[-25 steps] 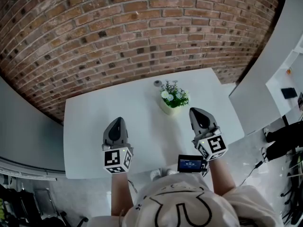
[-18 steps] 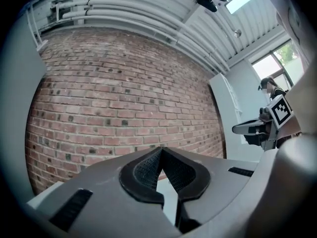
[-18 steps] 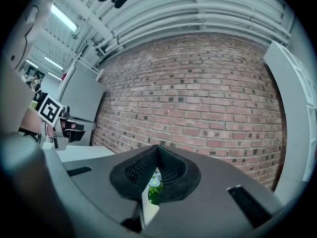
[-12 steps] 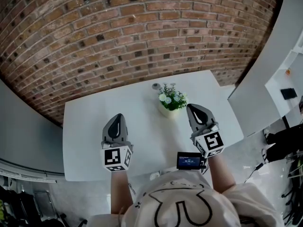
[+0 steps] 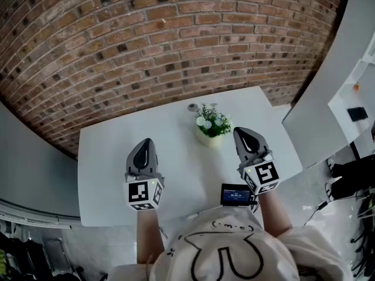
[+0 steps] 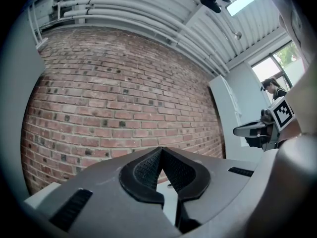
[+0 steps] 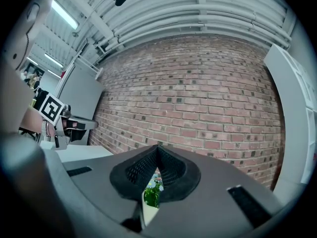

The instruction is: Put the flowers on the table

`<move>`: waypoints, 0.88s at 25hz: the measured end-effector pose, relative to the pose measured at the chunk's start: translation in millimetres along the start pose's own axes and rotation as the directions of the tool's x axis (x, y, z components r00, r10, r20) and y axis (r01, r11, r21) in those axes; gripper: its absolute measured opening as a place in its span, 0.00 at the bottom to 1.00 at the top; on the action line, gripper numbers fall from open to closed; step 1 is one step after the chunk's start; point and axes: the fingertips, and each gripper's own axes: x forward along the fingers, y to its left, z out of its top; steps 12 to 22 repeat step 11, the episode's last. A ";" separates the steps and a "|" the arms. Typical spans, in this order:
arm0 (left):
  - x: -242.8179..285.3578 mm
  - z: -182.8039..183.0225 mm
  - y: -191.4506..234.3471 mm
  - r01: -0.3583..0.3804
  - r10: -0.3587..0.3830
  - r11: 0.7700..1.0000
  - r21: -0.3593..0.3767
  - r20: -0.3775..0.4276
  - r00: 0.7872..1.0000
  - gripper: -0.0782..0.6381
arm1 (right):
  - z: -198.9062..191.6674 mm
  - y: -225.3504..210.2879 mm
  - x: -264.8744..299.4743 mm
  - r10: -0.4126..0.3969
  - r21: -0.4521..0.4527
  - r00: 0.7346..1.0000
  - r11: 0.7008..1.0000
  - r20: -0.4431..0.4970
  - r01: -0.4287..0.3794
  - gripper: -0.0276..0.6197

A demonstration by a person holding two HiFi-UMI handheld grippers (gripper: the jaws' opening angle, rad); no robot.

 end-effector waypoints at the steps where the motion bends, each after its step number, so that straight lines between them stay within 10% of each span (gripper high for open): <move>1: 0.9 0.5 0.6 0.001 -0.001 1.000 -0.001 0.001 1.000 0.12 | 0.0 -1.6 -0.1 -0.004 0.002 1.000 1.000 -0.002 0.004 0.07; 22: 5.1 0.7 -5.1 0.022 -0.022 1.000 -0.016 0.007 1.000 0.12 | -0.7 -0.8 -0.2 -0.009 0.004 1.000 1.000 -0.005 0.009 0.07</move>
